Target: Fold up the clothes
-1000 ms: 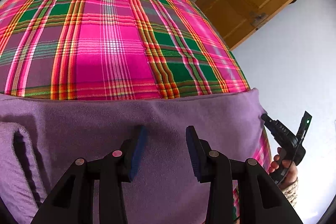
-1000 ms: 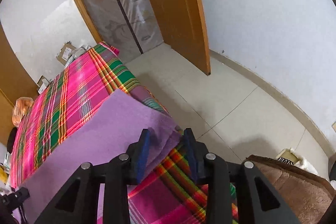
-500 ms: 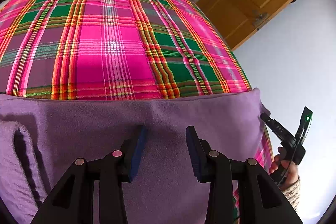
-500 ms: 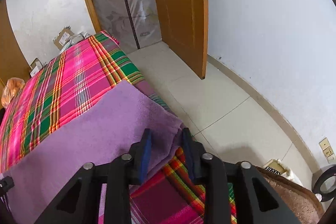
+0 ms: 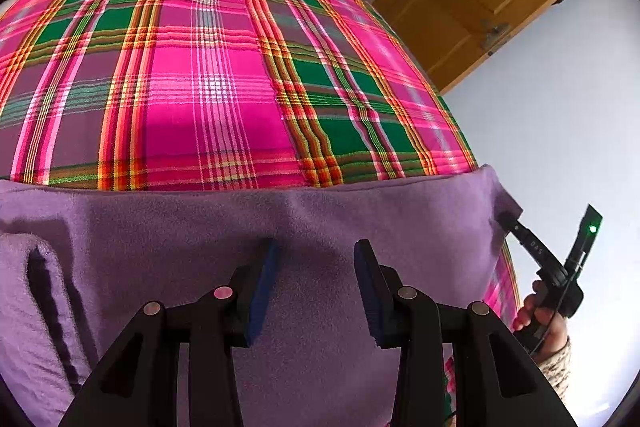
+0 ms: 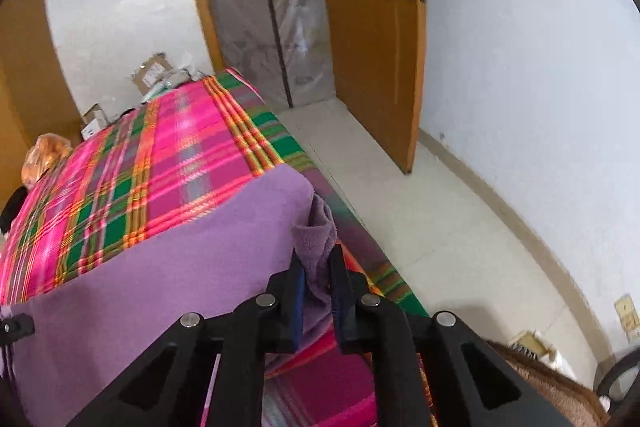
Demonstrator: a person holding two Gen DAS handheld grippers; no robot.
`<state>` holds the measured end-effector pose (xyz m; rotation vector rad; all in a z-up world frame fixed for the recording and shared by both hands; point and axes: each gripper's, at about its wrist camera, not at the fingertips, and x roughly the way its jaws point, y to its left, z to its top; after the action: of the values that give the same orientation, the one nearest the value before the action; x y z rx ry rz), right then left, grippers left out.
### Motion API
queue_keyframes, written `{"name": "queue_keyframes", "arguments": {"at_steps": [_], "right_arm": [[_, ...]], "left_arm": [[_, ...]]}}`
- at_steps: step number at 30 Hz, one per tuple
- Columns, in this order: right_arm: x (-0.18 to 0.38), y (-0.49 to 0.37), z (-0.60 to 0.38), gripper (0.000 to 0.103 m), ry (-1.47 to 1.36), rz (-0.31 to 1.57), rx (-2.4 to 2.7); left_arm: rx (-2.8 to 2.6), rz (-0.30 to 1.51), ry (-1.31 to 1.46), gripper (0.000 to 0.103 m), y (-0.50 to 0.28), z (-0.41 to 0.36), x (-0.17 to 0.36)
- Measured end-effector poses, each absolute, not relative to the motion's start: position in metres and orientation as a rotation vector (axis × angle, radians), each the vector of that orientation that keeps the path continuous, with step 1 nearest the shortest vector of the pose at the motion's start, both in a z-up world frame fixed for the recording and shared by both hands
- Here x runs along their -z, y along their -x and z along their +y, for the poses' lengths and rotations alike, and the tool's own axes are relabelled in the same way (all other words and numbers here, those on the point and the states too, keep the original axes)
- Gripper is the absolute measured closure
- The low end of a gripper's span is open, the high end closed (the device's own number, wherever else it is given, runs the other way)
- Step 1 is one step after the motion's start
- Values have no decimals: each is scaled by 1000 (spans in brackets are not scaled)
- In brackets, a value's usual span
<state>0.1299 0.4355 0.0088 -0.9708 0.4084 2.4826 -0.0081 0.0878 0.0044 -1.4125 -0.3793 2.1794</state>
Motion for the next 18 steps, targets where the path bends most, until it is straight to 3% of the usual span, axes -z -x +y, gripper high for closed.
{"name": "queue_keyframes", "arguments": {"at_steps": [18], "right_arm": [[-51, -144, 360, 92, 858, 252, -2808]], "left_arm": [[-2174, -403, 1453, 62, 9, 87, -4]]}}
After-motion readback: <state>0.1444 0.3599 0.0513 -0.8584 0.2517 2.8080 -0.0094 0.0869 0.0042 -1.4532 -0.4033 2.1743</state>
